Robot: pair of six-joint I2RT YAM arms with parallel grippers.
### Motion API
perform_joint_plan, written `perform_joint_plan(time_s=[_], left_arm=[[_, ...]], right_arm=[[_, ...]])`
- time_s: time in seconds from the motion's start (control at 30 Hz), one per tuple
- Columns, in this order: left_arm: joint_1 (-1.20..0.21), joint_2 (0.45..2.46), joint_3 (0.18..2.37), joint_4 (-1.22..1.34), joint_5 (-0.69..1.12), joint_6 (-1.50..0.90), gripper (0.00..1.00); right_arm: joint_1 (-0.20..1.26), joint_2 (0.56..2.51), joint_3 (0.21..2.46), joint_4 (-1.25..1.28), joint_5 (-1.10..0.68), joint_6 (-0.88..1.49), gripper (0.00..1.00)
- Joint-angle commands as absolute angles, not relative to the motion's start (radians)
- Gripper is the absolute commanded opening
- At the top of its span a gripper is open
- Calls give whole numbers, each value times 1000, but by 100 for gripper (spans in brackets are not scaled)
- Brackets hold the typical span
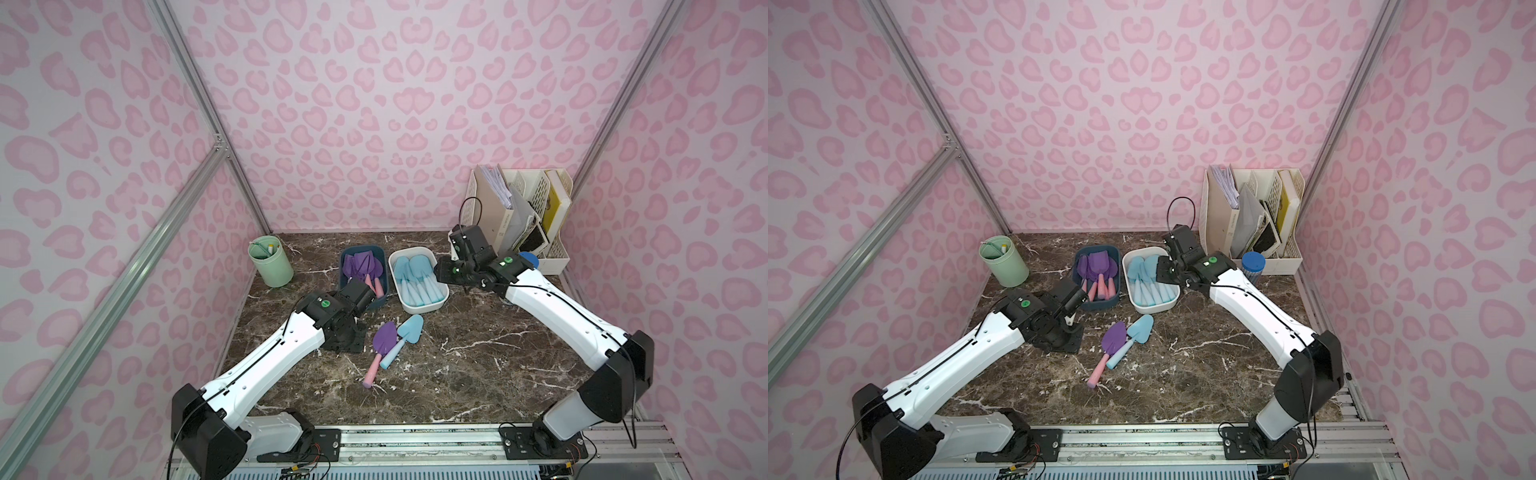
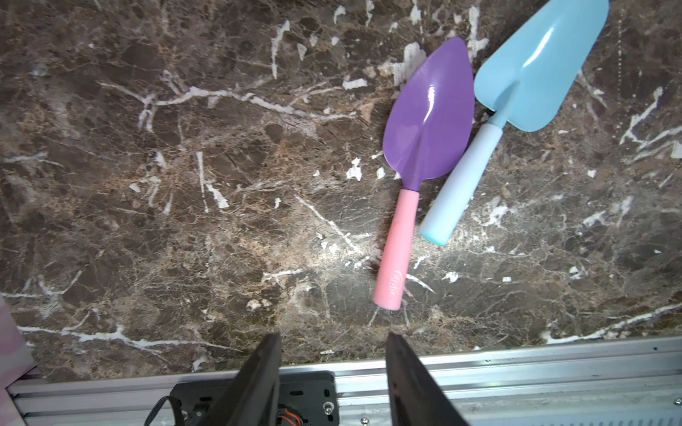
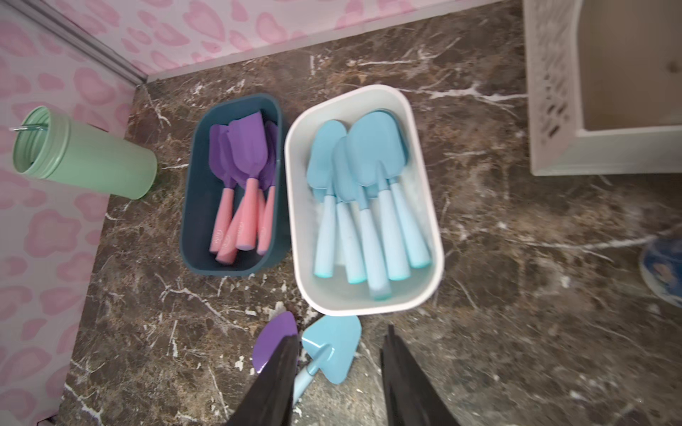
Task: Sort the small shovels by color and place them into the storage box
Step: Pick up the shovel from the center of the board.
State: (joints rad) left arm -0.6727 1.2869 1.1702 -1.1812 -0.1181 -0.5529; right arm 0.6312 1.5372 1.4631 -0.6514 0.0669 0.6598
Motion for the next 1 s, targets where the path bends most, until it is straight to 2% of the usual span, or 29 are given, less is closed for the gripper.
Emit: perform_joint_plan(time_s=[0.0, 0.33, 0.53, 0.97], left_arm=[[-719, 1320, 1159, -1137, -108, -607, 51], [-822, 1477, 1120, -1098, -91, -643, 55], [-866, 1541, 1097, -1078, -50, -625, 56], [-872, 1582, 1034, -1047, -2, -556, 60]], right_arm=[[581, 1449, 1385, -605, 77, 652, 43], [431, 1243, 1166, -581, 38, 606, 42], [397, 1205, 1125, -584, 18, 593, 42], [374, 1203, 1110, -592, 12, 588, 42]])
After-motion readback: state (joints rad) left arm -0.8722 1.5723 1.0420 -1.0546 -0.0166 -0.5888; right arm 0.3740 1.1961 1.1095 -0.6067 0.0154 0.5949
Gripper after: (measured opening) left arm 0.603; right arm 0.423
